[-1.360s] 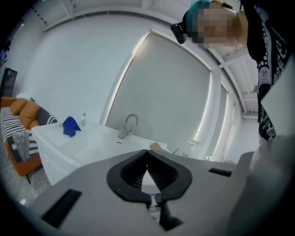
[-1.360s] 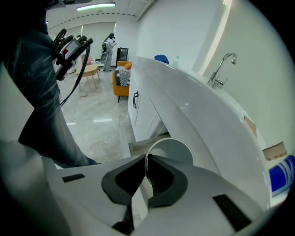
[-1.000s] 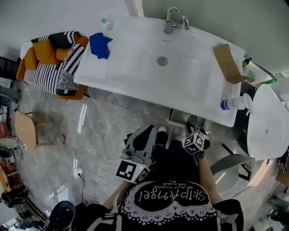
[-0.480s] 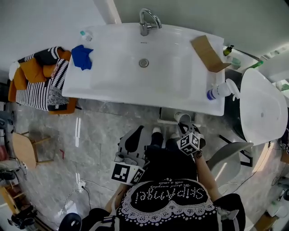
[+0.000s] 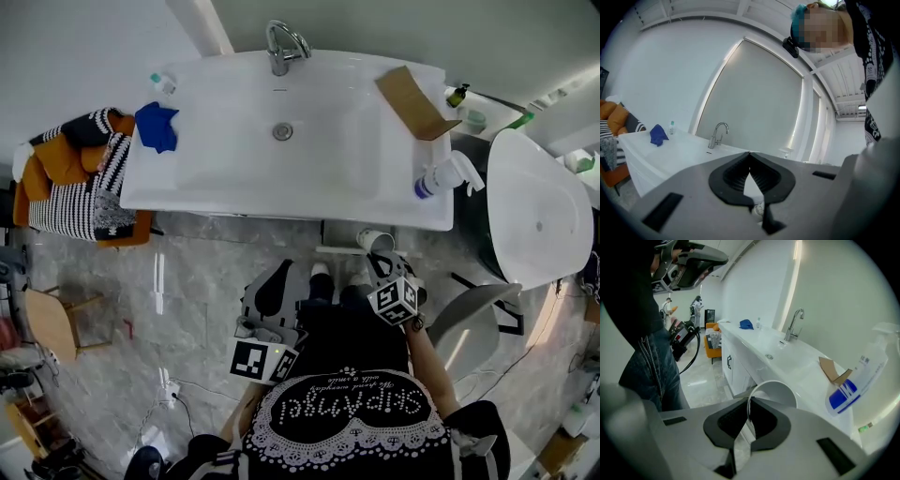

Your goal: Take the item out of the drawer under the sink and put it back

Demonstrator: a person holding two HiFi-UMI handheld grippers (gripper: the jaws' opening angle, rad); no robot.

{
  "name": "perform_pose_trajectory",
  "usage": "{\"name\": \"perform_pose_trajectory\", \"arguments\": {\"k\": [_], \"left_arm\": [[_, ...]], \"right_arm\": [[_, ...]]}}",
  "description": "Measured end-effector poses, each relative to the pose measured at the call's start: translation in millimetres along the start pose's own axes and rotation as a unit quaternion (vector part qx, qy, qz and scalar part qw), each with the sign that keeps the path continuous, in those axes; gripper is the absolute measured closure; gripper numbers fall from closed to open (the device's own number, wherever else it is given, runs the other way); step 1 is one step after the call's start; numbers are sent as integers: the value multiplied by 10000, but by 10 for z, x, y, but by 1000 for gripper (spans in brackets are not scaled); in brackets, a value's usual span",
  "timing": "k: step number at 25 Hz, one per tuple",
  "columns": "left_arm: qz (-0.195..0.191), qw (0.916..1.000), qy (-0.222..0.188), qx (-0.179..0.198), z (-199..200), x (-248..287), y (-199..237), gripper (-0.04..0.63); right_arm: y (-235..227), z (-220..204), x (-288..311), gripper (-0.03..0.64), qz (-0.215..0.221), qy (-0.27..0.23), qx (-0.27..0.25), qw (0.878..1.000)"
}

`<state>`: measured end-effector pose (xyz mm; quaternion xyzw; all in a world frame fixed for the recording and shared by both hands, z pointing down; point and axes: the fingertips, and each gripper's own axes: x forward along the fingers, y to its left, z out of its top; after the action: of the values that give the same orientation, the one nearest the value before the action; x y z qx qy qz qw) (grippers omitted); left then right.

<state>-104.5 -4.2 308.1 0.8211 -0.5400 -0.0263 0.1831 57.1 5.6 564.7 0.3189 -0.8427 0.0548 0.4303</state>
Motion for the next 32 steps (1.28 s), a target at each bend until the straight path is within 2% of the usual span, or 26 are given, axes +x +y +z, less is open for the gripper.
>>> {"name": "perform_pose_trajectory", "arguments": {"k": [12,21,25,32], "left_arm": [[-176,9998,-101,33,29,-11,-35,591],[-342,9994,-46,84,44,11,8,591],[-349,9993,-38,89,51,8,37,591],[-420,9989,-88,200,86,7,57,591]], "right_arm": [[-140,308,-413,591,-521,-609,336,9962],[-266,738,-748,591,-1016,-1273,666,9844],[-330,956,-939,591,-1130,-1741,941,9737],[-450,1256,-1299,591,-1358,-2581,1570,9436]]}}
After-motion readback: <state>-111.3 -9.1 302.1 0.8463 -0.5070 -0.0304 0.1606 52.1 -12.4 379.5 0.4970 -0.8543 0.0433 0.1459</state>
